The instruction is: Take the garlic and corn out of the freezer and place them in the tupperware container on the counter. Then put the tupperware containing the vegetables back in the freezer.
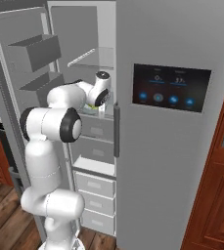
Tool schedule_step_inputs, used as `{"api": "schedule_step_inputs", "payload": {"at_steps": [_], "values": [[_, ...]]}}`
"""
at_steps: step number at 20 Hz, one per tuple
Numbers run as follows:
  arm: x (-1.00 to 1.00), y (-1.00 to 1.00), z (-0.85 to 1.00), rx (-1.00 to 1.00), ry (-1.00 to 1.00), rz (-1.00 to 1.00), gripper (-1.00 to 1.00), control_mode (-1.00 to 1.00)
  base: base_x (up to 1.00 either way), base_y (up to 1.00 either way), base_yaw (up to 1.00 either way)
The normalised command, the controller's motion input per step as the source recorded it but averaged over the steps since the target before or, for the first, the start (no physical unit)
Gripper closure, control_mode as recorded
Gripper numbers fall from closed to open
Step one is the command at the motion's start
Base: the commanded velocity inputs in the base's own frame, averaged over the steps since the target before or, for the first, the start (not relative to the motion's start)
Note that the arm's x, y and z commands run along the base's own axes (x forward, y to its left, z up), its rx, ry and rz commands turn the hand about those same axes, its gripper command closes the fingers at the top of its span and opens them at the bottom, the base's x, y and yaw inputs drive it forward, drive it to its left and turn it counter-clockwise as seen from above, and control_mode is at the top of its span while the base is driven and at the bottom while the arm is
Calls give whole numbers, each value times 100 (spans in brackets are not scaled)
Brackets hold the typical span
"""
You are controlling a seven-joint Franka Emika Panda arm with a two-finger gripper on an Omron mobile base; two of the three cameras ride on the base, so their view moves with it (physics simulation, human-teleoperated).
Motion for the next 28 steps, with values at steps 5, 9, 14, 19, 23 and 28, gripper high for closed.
{"api": "schedule_step_inputs", "payload": {"at_steps": [5,9,14,19,23,28], "values": [[-14,-27,0,0,1,-23,-100,-100,0,0,0],[-90,-24,0,0,-5,-11,-100,-100,0,0,0],[-100,-9,0,0,-29,-2,-100,-100,0,0,0],[-100,0,12,0,-39,0,-100,-100,0,0,0],[-100,-1,68,5,-27,0,-100,-100,0,0,0],[-96,-17,100,13,-7,0,-100,-100,0,0,0]]}}
